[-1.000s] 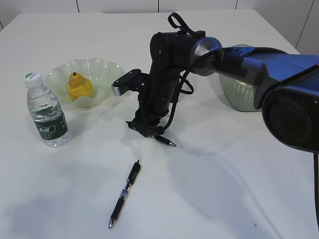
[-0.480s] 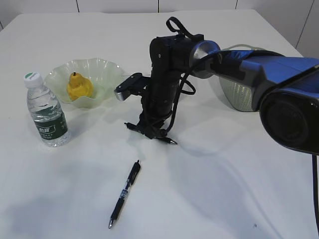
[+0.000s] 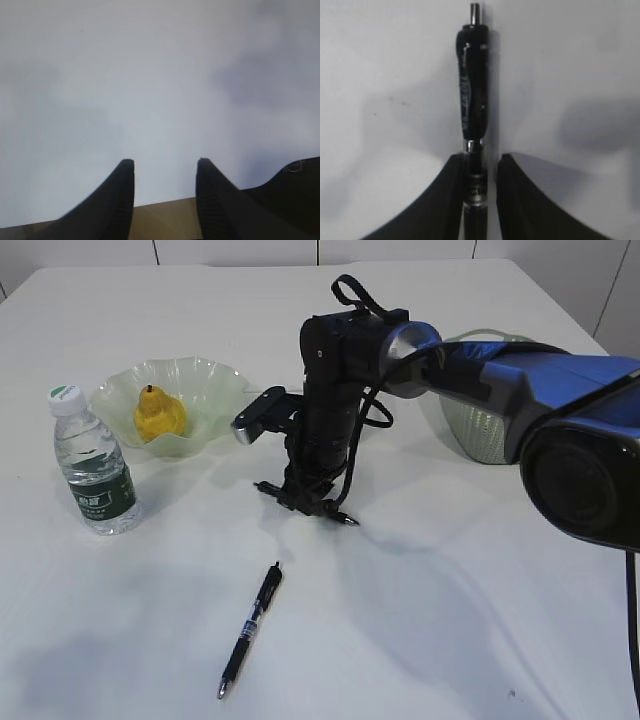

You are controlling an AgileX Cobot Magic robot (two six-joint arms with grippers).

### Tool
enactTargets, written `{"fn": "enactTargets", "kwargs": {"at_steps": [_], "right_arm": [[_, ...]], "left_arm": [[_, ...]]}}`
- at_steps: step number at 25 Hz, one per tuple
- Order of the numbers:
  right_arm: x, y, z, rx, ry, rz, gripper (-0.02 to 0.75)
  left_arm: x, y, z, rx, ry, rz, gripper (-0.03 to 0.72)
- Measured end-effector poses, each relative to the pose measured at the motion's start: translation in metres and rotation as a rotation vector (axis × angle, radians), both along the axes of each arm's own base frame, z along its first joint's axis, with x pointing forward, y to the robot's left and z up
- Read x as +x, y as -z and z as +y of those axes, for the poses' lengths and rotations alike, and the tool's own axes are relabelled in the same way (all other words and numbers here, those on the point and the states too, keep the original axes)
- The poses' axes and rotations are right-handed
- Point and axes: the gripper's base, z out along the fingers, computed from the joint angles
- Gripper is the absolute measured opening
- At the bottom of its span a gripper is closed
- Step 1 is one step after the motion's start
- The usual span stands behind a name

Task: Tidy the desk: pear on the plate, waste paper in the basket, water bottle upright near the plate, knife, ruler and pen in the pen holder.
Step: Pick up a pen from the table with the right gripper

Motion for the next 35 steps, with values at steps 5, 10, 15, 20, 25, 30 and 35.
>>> {"fn": "enactTargets", "kwargs": {"at_steps": [5,10,15,20,25,30,35], "right_arm": [[0.0,0.0,0.0,-0.003,-0.005,-0.004,0.111],[0.0,-0.001,0.001,0.007,-0.003,0.003,0.108],[-0.001,-0.007,0.006,0.054,0.003,0.045,0.107],[0.004,-0.032,0.014,0.144,0.039,0.005,0.107],[0.007,-0.07,0.015,0.206,0.119,-0.06,0.107],[0.005,-0.108,0.005,0.199,0.295,-0.123,0.107],[0.0,-0.141,-0.004,0.2,0.378,-0.188,0.107]], "left_arm": [[0.0,0.0,0.0,0.0,0.0,0.0,0.286],[0.0,0.0,0.0,0.0,0.0,0.0,0.286],[0.0,0.0,0.0,-0.001,0.0,0.0,0.286],[0.0,0.0,0.0,-0.001,0.0,0.0,0.286],[0.0,0.0,0.0,-0.004,0.001,0.001,0.286],[0.0,0.0,-0.002,-0.028,0.005,0.003,0.286],[0.0,0.0,-0.003,-0.031,0.005,0.004,0.286]]}}
